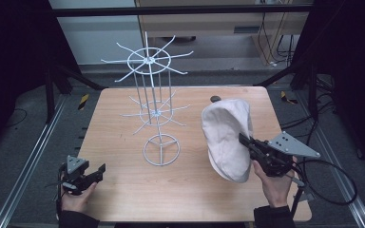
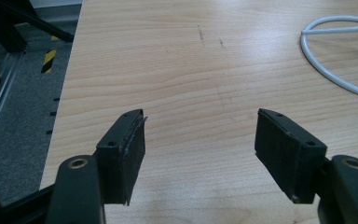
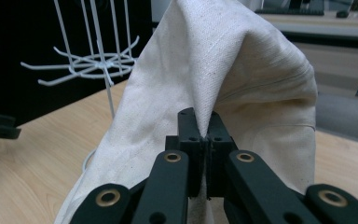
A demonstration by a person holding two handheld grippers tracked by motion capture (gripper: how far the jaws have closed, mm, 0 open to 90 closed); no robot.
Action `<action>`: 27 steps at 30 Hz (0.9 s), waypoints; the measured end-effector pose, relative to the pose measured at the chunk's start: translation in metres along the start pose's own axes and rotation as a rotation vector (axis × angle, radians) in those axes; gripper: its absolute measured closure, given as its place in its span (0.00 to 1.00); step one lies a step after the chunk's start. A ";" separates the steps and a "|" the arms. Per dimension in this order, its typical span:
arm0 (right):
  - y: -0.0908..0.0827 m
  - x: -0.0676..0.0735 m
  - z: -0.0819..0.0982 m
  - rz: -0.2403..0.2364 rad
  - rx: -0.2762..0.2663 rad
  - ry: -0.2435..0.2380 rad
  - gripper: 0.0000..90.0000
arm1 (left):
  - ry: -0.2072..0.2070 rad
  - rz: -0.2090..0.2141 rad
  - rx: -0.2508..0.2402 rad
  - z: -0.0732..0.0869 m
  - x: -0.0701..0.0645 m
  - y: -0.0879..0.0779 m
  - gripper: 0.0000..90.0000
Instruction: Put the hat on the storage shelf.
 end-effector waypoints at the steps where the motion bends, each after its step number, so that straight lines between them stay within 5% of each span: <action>1: 0.000 0.001 -0.002 -0.001 -0.007 -0.005 0.99 | 0.001 0.000 -0.001 0.000 0.000 0.000 0.37; 27: -0.016 0.010 -0.058 0.015 -0.211 -0.058 0.99 | 0.005 -0.001 0.004 0.000 0.000 0.001 0.37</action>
Point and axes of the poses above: each handheld gripper's, and its own axes: y roughly forward along the jaws, z roughly out of its underside, x roughly to its left, the point moved 8 cm from there along y, roughly forward along the jaws, and after that the axes turned 1 degree about z, right-handed, at the moved point
